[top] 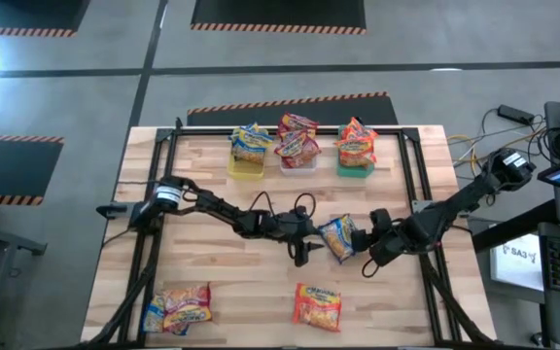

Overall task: Sort Maruchan noodles
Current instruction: Put the top blue noodle pack into the yellow bin

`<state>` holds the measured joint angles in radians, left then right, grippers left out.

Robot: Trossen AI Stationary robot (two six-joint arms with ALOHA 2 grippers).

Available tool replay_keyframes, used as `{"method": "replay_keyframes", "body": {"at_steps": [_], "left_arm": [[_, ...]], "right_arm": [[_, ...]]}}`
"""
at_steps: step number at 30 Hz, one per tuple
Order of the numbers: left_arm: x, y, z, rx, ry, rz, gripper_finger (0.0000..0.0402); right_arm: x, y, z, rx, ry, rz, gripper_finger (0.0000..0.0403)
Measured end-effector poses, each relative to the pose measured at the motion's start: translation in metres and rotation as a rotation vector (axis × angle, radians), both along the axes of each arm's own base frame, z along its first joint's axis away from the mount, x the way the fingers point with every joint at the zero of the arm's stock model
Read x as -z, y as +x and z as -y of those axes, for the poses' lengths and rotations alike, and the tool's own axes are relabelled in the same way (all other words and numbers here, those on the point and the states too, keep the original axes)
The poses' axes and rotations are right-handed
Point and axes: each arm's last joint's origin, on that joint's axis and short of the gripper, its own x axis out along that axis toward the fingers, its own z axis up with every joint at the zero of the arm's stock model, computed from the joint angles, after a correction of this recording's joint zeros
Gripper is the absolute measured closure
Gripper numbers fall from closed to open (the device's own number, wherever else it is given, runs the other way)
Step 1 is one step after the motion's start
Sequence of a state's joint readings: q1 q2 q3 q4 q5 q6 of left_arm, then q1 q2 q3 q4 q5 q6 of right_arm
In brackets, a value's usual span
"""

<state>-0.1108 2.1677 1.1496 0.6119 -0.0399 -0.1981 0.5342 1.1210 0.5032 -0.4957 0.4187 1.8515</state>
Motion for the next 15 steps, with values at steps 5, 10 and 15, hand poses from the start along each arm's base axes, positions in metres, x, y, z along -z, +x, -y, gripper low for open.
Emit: {"method": "replay_keyframes", "body": {"at_steps": [5, 10, 15], "left_arm": [[0.000, 0.000, 0.001, 0.001, 0.000, -0.002, 0.0228], [0.001, 0.000, 0.001, 0.006, 0.010, -0.008, 0.0228], [0.004, -0.002, 0.000, 0.005, 0.012, -0.039, 0.0228]], "right_arm": [[0.021, -0.006, 0.005, 0.012, 0.026, 0.037, 0.0186], [0.032, -0.010, 0.007, -0.001, 0.038, 0.098, 0.0186], [0.026, -0.010, 0.005, -0.066, 0.058, 0.093, 0.0186]]}}
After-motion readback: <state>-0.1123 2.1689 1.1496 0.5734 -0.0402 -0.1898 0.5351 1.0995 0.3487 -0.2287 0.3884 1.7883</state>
